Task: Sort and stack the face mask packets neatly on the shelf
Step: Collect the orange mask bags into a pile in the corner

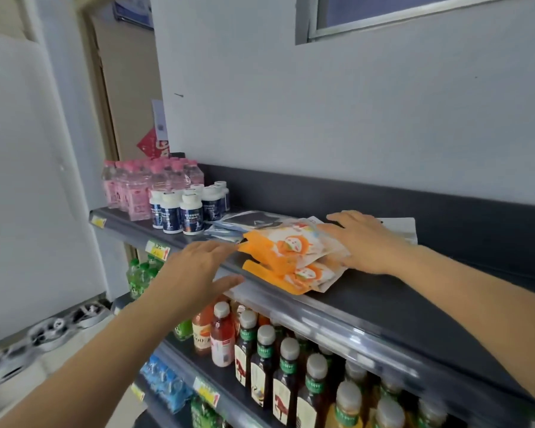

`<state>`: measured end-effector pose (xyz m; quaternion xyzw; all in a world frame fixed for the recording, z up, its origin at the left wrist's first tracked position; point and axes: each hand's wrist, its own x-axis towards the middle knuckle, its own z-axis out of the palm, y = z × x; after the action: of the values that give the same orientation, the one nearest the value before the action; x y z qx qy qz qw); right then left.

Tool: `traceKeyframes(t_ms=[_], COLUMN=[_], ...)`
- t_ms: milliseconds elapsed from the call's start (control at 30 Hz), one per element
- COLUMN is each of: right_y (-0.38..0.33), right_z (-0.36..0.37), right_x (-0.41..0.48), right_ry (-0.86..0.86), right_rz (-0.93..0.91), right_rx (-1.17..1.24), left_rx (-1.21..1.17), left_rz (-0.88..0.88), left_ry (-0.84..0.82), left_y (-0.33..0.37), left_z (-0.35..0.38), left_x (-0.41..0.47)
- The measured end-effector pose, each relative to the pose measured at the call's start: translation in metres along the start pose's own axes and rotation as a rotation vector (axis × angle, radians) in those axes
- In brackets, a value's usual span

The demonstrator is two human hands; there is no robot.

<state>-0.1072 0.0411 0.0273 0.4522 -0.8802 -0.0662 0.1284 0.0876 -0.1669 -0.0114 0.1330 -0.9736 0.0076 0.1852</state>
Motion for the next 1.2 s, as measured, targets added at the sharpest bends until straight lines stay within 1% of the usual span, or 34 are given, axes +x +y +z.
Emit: traceKeyframes(t_ms=[100,200,267,333,400,433,500,600,667,767,900,1000,1067,1133,1200], right_y=[0.011,0.021,0.034,0.042,0.047,0.049,0.049,0.047,0.044,0.035,0.022,0.003,-0.012,-0.031,-0.058], right_z=[-0.003,0.004,0.020,0.029,0.032,0.033,0.033,0.039,0.044,0.048,0.038,0.025,0.018,0.016,0.019], right_x=[0.028,0.055,0.074,0.082,0.087,0.089,0.091,0.091,0.088,0.083,0.076,0.065,0.057,0.047,0.036], right_ry=[-0.077,-0.176,-0.256,-0.346,-0.357,-0.356,-0.340,-0.276,-0.249,-0.265,-0.322,-0.251,-0.138,-0.009,0.105], right_rz=[0.011,-0.024,-0.061,-0.065,-0.034,-0.011,0.020,0.062,0.066,0.113,0.295,0.452,0.563,0.679,0.782], right_rx=[0.034,0.186,0.222,0.213,0.260,0.286,0.316,0.333,0.290,0.223,0.229,0.285,0.378,0.587,0.794], left_rx=[-0.046,-0.102,-0.157,-0.198,-0.267,-0.305,-0.361,-0.416,-0.440,-0.441,-0.470,-0.527,-0.550,-0.586,-0.674], left_rz=[0.026,0.057,0.067,0.060,0.041,0.034,0.039,0.074,0.070,0.072,0.103,0.077,0.051,0.018,0.007], left_ry=[-0.031,-0.096,-0.172,-0.298,-0.401,-0.418,-0.394,-0.303,-0.256,-0.254,-0.248,-0.193,-0.144,-0.113,-0.094], left_y=[0.005,0.010,0.012,0.013,0.011,0.009,0.004,-0.003,-0.005,-0.009,-0.010,-0.010,-0.009,-0.009,-0.012], left_z=[0.004,0.015,0.025,0.037,0.049,0.053,0.063,0.082,0.093,0.098,0.097,0.097,0.098,0.102,0.108], left_x=[0.038,0.083,0.110,0.129,0.144,0.149,0.157,0.155,0.149,0.151,0.151,0.150,0.149,0.151,0.153])
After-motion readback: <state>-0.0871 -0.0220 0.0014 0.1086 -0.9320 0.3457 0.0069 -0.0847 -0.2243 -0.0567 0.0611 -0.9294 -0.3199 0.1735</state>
